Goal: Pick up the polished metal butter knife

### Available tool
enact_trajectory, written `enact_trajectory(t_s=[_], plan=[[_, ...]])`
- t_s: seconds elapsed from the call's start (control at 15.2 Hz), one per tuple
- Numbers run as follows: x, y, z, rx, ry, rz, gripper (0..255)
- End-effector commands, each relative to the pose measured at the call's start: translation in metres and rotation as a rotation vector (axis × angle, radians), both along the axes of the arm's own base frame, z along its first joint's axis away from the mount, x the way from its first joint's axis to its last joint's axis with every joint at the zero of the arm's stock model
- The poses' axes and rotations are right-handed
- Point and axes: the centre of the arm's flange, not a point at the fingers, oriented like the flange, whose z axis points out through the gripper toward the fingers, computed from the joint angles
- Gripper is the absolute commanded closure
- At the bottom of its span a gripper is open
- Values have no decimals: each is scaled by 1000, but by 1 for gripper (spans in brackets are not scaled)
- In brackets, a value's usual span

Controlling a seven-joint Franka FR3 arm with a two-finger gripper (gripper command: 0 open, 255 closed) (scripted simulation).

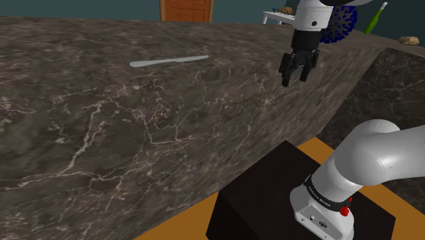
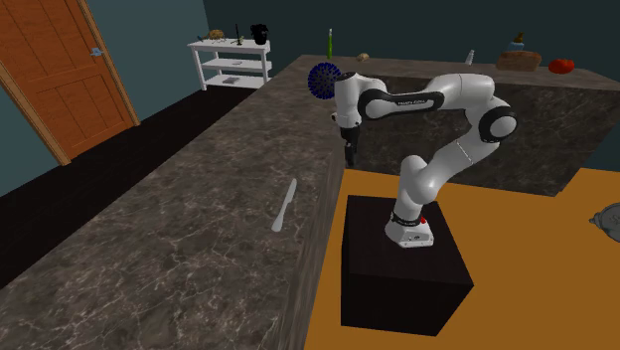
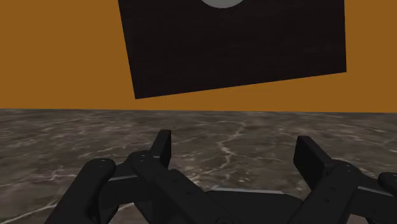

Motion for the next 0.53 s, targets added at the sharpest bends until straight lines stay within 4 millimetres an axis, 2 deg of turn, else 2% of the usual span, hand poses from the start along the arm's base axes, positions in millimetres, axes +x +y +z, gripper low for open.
enact_trajectory(t_s=[0.0, 0.46], plan=[[0, 0, 0, 0, 0, 0, 0], [-6, 84, 20, -11, -47, -310, 0]])
